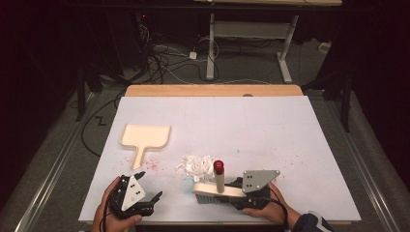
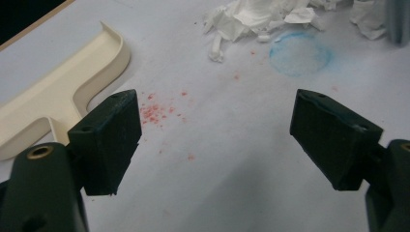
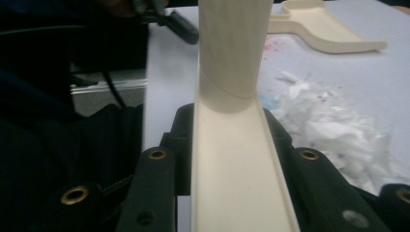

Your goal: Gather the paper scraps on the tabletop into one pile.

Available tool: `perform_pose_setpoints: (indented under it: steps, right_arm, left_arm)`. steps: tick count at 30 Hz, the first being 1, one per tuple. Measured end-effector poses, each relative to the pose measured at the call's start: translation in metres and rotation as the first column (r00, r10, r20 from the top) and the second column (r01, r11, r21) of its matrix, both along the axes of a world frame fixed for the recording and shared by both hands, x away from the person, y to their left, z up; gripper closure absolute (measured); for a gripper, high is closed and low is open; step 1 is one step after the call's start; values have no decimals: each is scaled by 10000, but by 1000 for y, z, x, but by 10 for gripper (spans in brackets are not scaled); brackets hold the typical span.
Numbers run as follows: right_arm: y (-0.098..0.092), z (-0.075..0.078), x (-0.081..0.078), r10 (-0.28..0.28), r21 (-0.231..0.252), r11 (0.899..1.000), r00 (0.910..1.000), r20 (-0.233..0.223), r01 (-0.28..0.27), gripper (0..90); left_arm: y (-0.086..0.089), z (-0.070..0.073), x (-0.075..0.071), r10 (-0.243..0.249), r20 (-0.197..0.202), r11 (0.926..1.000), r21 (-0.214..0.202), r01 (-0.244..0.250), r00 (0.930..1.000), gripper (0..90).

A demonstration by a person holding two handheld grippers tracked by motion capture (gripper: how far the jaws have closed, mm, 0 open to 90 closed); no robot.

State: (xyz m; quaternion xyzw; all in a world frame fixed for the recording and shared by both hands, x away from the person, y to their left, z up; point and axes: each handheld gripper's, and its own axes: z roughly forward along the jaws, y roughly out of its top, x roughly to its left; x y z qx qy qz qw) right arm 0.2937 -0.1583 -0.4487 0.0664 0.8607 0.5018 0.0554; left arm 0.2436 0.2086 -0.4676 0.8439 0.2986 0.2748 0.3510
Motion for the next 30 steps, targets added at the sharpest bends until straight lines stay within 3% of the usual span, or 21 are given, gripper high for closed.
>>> perform_pose_setpoints:
  steps: [11, 16, 18, 20, 23, 25, 26, 27, 29, 30]
  right_arm:
    - [17, -3, 37, -799, 217, 9966, 9954, 525, 789, 679]
    - [13, 3, 40, -1282, 463, 9910, 9903, 535, 1258, 679]
    - [7, 9, 38, -1165, 776, 9905, 9923, 414, 1131, 678]
    - [3, 20, 33, -1216, 887, 9893, 9905, 646, 1157, 678]
    - [-6, 33, 27, -1827, 1117, 9786, 9796, 836, 1729, 678]
    - [-13, 39, 27, -2593, 1383, 9595, 9613, 931, 2454, 678]
    - [-16, 41, 28, -3221, 1505, 9402, 9414, 1005, 3056, 678]
    - [-18, 42, 29, -3567, 1546, 9279, 9285, 1029, 3393, 678]
    - [-18, 38, 33, -4622, 1359, 8848, 8763, 1357, 4456, 678]
    - [-15, 33, 36, -5166, 1211, 8559, 8420, 1552, 5028, 678]
  left_arm:
    - [0, -1, 0, -76, -41, 10000, 7, 76, 10000, 177]
    - [1, -1, 0, -74, -26, 10000, 1, 74, 10000, 177]
    - [1, 0, -1, -44, -1, 10000, -14, 44, 10000, 177]
    - [1, 0, -1, -34, 23, 10000, -39, 34, 10000, 177]
    - [1, 0, -1, -29, 36, 10000, -16, 29, 10000, 177]
    - [0, 0, -1, -18, 33, 10000, 8, 18, 10000, 177]
    - [0, 1, -1, -16, 39, 10000, 2, 16, 10000, 177]
    - [0, 1, -1, -28, 40, 10000, 5, 28, 10000, 177]
    - [0, 0, -1, -21, 20, 10000, 11, 21, 10000, 177]
    - [-1, 0, 0, -24, 8, 10000, 6, 24, 10000, 177]
